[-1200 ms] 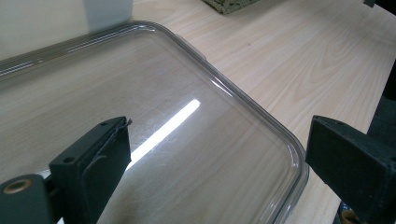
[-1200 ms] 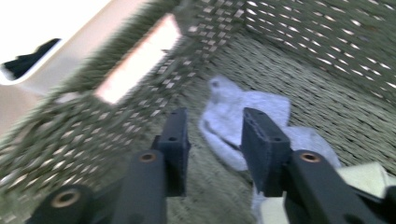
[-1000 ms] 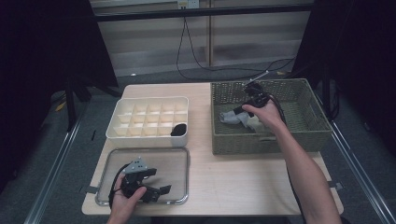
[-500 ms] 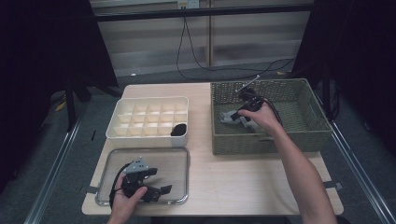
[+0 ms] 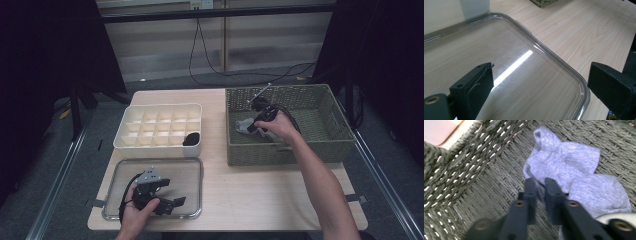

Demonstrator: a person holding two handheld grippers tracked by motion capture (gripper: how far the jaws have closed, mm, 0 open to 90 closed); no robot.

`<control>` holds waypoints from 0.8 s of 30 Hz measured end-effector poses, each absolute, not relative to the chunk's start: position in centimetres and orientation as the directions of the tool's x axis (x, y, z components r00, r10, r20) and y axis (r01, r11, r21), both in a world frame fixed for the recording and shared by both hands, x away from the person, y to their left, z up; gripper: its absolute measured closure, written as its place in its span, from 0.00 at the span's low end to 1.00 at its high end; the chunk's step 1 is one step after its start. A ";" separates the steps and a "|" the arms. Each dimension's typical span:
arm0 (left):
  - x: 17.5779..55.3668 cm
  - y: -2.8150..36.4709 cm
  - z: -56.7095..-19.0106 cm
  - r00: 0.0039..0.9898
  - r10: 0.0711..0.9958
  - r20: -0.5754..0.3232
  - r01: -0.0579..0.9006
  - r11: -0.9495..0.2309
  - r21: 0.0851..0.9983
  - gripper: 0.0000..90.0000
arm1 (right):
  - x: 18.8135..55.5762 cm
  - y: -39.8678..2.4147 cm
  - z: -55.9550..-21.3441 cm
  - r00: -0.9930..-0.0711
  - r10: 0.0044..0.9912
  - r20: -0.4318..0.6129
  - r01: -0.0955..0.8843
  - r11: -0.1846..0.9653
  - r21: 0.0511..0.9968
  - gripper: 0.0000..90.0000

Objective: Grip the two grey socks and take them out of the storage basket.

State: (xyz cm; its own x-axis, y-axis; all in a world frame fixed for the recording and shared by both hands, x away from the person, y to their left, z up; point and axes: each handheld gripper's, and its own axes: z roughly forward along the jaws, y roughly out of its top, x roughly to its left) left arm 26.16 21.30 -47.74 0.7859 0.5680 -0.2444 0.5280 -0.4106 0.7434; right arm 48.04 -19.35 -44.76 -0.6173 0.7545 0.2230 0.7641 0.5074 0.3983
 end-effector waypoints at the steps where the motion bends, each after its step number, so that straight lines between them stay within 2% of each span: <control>1: 26.2 21.3 -47.8 0.787 0.568 -0.242 0.526 -0.411 0.744 0.07 | 48.0 -19.5 -44.6 -0.615 0.754 0.229 0.764 0.499 0.408 0.97; 11: 26.1 21.3 -47.9 0.783 0.568 -0.254 0.534 -0.405 0.742 0.07 | 47.6 -20.5 -43.4 -0.597 0.740 0.310 0.762 0.402 0.508 0.99; 24: 25.9 21.1 -47.7 0.786 0.562 -0.258 0.532 -0.402 0.745 0.07 | 46.6 -22.0 -41.4 -0.611 0.708 0.353 0.715 0.303 0.630 0.99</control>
